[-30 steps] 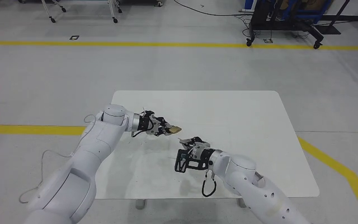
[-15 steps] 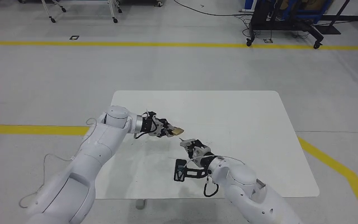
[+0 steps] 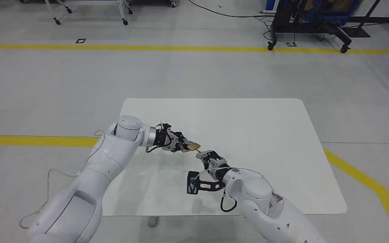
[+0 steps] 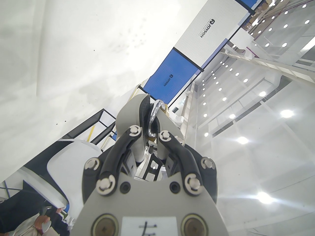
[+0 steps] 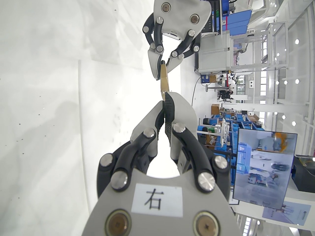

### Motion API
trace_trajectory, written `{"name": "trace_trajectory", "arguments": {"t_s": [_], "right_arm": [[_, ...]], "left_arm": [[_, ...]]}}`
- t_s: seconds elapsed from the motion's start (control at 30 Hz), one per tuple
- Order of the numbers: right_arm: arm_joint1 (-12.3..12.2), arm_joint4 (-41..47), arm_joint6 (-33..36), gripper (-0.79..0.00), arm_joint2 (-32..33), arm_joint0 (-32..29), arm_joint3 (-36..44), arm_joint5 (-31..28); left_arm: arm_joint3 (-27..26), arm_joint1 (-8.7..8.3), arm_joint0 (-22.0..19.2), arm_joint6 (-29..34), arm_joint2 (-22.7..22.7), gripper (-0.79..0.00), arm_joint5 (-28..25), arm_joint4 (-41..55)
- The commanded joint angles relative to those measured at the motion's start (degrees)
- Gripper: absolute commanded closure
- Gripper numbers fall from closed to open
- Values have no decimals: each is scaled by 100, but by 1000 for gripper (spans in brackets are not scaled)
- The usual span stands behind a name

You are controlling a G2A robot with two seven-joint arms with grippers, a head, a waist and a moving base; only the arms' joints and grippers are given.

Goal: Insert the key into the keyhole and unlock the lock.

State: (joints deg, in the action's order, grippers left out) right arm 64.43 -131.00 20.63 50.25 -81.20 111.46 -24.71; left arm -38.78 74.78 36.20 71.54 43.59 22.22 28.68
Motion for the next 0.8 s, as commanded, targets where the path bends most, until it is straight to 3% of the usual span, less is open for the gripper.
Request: {"name": "trace_trajectory", "arguments": {"t_s": [0.0,0.43,0.77], "right_arm": [[23,24,39,0,-25,44,-38,-9],[106,53,269,0,-7,95,-61,-73],[63,287,-652,0,227,66,-44,-316]], "left_arm": [[-14,-3,5,16,7,0,11,-13],[-67,-7,23,51,28,0,44,-89],[-62,-19,27,272,79,0,-23,-57]]}}
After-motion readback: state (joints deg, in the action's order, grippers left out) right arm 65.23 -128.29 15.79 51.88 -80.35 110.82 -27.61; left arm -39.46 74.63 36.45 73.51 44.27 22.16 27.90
